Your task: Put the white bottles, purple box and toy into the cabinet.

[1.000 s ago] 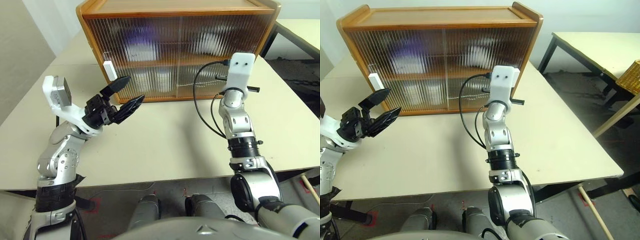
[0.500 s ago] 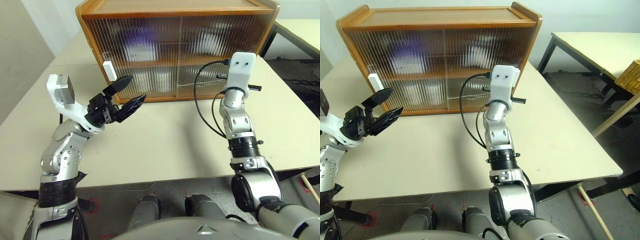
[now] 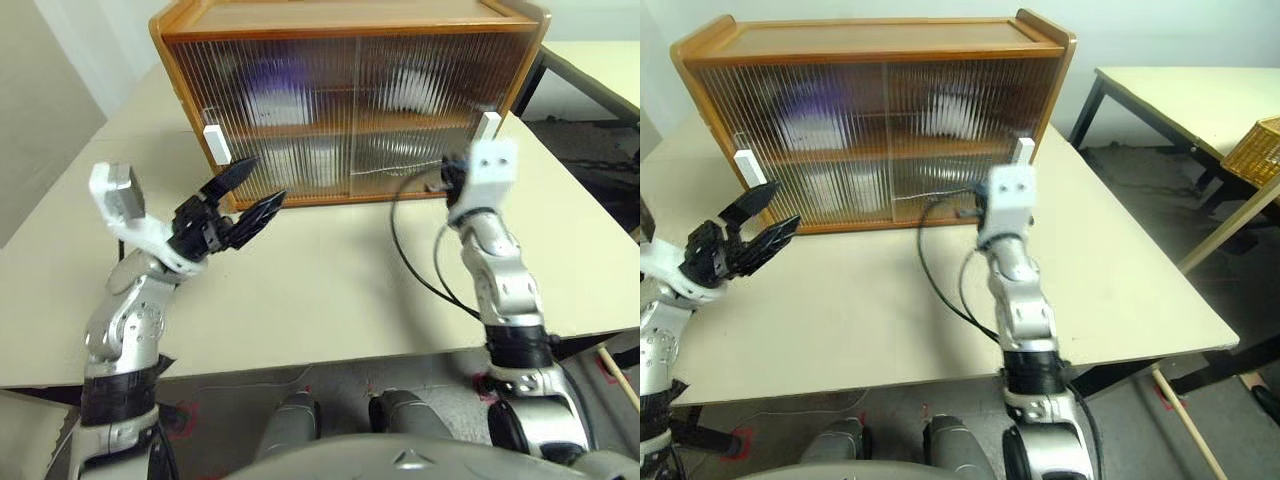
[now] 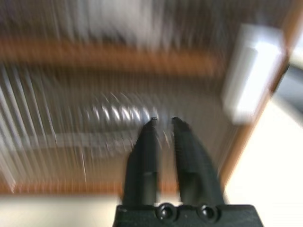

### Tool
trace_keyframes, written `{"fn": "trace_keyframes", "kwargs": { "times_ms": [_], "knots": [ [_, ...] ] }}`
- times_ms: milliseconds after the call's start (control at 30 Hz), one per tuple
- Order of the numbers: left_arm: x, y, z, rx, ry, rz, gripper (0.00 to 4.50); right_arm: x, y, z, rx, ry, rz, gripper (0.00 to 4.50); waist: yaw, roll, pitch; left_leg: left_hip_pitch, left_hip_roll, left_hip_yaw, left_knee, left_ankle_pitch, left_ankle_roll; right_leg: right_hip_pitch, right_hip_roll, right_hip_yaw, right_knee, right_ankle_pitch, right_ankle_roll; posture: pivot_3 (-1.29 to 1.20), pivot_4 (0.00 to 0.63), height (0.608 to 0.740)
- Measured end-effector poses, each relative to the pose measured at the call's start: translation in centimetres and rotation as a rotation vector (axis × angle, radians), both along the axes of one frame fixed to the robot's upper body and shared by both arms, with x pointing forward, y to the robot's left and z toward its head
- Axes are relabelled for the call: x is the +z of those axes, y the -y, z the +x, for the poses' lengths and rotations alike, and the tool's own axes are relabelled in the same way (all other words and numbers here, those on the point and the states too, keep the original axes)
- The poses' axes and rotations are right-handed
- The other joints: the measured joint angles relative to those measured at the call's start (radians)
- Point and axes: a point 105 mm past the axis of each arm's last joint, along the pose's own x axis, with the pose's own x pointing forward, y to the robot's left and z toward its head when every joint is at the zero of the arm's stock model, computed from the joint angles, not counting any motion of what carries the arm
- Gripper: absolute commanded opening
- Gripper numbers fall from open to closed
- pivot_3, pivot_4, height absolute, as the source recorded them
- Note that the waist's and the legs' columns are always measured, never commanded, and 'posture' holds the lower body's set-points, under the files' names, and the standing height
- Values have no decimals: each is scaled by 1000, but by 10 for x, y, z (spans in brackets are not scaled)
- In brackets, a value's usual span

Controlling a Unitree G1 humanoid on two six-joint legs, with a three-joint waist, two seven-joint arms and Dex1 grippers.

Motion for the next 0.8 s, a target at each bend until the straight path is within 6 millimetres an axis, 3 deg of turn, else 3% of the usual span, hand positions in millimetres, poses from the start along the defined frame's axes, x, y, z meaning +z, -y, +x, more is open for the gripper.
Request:
{"fn": "trace_keyframes", "kwargs": {
  "times_ms": [133,233,267,400,600,800],
  "knots": [
    [-27,-9,-7,98,-71,-25,4500,-12,30,-14,21,-2,23,3162,-1,0,0,3,0,0,0,0,-1,3,0,1,0,0,1,-45,38,740],
    [-38,-12,-9,192,-93,-43,4500,-16,35,-21,3,18,5,4324,-8,0,0,14,0,0,-2,-4,-7,12,0,1,0,0,0,-45,43,740],
    [-40,-13,-10,232,-96,-47,4500,-19,35,-23,3,14,0,4449,-9,0,1,16,0,-1,-2,-5,-9,14,0,1,0,0,0,-45,43,740],
    [-55,-21,-16,416,-139,-89,4500,-27,29,-34,23,19,-44,4449,-12,0,1,18,0,-1,-2,-8,-14,17,0,1,0,-1,1,-45,46,740],
    [-77,-51,-30,775,-192,-52,4500,-33,22,-51,35,45,-68,4449,-14,1,2,23,-1,-2,-2,-11,-16,18,0,1,-3,-5,3,-48,49,740],
    [-100,-64,-48,953,-261,48,4500,-45,19,-67,59,32,-78,4449,-14,2,4,19,0,-3,-2,-18,-20,18,0,1,-13,-6,3,-46,61,740]
  ]
}}
